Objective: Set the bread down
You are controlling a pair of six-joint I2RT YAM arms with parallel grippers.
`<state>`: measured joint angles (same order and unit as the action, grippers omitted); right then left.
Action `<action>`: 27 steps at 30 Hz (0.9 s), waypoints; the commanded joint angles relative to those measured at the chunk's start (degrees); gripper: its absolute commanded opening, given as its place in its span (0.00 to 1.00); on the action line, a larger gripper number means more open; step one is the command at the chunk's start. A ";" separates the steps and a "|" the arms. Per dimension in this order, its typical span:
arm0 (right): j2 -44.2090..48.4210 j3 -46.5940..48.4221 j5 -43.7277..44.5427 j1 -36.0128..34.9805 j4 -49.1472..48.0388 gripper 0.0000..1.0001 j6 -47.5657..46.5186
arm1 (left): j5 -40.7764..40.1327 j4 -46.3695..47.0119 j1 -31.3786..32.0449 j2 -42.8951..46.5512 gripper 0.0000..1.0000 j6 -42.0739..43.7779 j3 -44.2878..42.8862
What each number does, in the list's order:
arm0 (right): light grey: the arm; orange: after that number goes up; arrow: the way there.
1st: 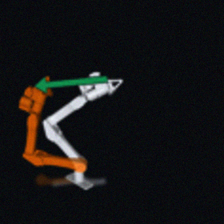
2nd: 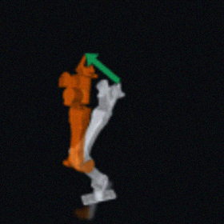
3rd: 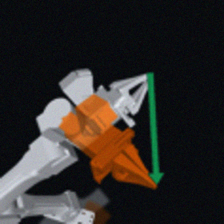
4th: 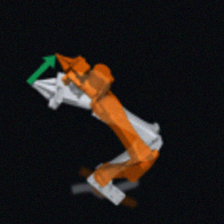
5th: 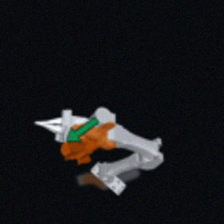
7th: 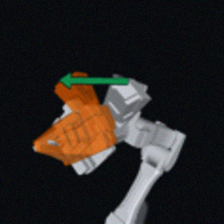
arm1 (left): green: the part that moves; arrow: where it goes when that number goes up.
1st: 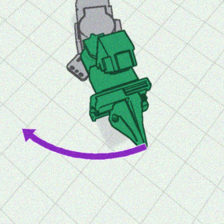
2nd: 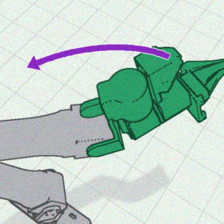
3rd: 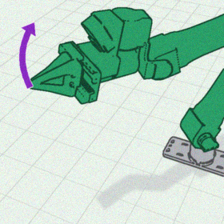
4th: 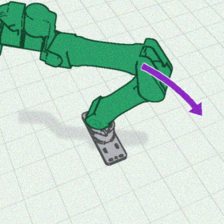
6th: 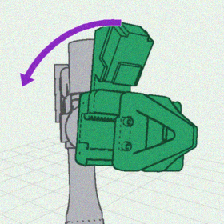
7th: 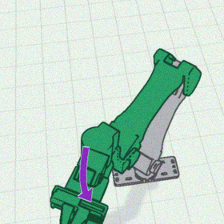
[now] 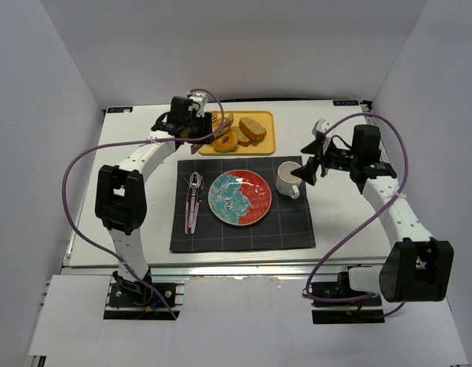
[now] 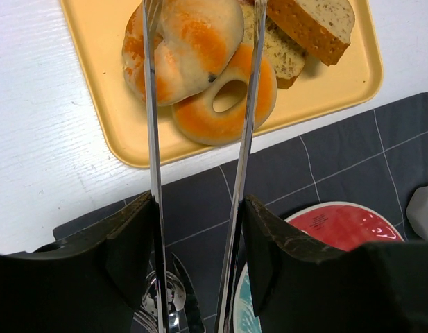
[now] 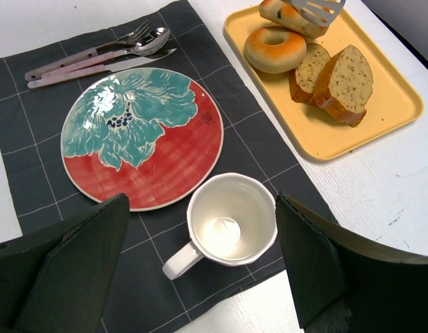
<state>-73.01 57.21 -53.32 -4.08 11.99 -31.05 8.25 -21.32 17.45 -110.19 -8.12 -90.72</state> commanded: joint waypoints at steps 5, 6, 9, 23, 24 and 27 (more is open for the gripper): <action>1.12 -0.96 -1.96 0.65 -1.71 0.89 0.73 | -0.52 -1.09 0.13 0.68 0.61 1.44 -2.80; 1.12 -1.05 -2.14 0.65 -1.79 0.89 0.81 | -0.34 -1.26 0.13 0.68 0.61 1.53 -2.97; 1.03 -1.14 -2.31 0.65 -2.06 0.89 1.16 | -0.78 -2.31 0.13 0.50 0.61 1.88 -3.59; 1.12 -1.31 -3.02 0.82 -3.20 0.89 2.31 | -1.48 -5.48 0.74 -0.11 0.55 2.41 -4.12; 1.03 -1.31 -3.02 0.74 -3.20 0.89 2.31 | -1.40 -5.49 0.74 -0.28 0.54 2.32 -4.12; 1.29 -1.40 -3.02 0.91 -3.20 0.89 2.31 | -0.96 -5.92 0.74 -0.72 0.48 2.23 -4.20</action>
<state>-72.99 56.12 -54.63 -3.70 10.76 -29.36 6.96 -26.46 17.87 -111.53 -6.22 -92.77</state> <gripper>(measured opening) 0.895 0.503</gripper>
